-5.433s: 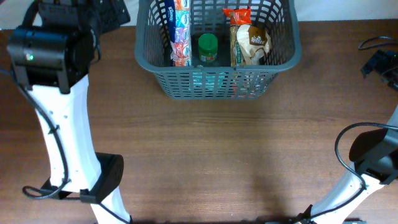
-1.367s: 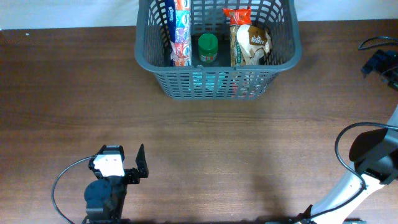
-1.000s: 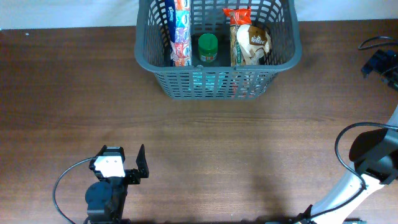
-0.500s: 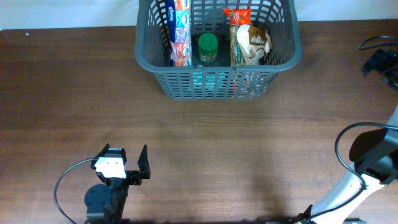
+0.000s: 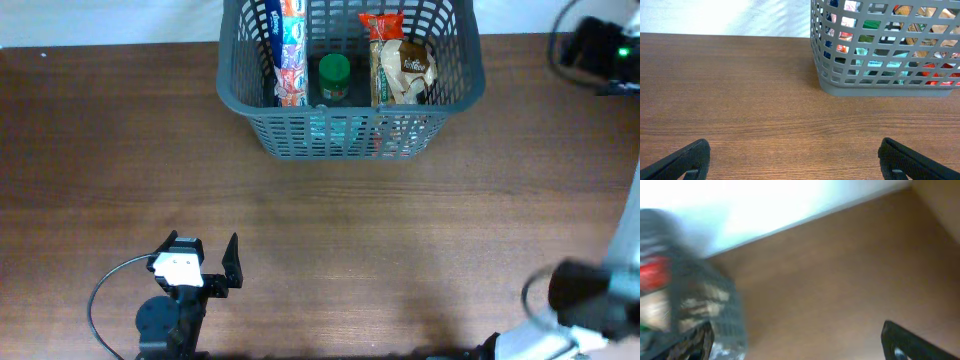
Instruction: Pack container
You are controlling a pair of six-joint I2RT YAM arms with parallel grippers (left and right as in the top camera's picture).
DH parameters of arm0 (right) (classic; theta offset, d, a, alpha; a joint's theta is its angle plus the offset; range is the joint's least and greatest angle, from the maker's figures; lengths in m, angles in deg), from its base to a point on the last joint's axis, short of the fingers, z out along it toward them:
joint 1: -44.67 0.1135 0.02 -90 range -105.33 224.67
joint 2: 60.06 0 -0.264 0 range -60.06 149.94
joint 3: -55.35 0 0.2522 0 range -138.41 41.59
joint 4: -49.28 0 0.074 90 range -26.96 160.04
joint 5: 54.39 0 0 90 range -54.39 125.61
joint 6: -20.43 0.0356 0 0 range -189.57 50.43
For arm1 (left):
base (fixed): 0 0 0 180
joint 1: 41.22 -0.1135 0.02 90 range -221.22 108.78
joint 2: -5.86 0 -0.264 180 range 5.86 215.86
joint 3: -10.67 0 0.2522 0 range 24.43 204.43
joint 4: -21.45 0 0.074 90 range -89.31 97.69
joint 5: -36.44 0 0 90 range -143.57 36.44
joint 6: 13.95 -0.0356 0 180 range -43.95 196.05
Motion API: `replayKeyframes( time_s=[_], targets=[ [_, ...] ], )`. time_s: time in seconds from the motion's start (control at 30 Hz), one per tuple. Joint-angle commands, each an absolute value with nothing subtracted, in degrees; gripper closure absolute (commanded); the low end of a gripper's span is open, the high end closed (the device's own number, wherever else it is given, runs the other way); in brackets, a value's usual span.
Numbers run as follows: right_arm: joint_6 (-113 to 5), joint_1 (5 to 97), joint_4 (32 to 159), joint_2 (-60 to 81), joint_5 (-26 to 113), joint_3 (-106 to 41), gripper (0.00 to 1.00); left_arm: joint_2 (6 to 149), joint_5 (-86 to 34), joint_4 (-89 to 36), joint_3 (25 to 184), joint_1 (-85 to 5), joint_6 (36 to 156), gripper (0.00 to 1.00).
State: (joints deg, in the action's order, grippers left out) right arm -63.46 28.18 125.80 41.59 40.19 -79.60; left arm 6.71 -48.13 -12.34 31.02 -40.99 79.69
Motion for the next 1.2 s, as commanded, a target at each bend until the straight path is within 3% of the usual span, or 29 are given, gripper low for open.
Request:
replayKeyframes(
  time_s=[0.0,0.5,0.83,1.17],
  targets=[
    [-65.71,32.27,119.2,32.95,39.1,-68.63,0.01,6.16,-47.3,-12.06,30.51,-41.25,79.01,0.01],
    [-72.33,49.53,83.29,-8.18,26.14,-9.64,0.01,6.16,-47.3,-12.06,30.51,-41.23,79.01,0.01],
    [-79.41,50.82,62.05,-37.25,28.8,27.87,0.01,6.16,-47.3,-12.06,30.51,-41.23,79.01,0.01],
    [-82.95,50.8,60.58,-53.08,30.03,41.27,0.01,6.16,-47.3,-12.06,30.51,-41.25,79.01,0.01]
  ],
)
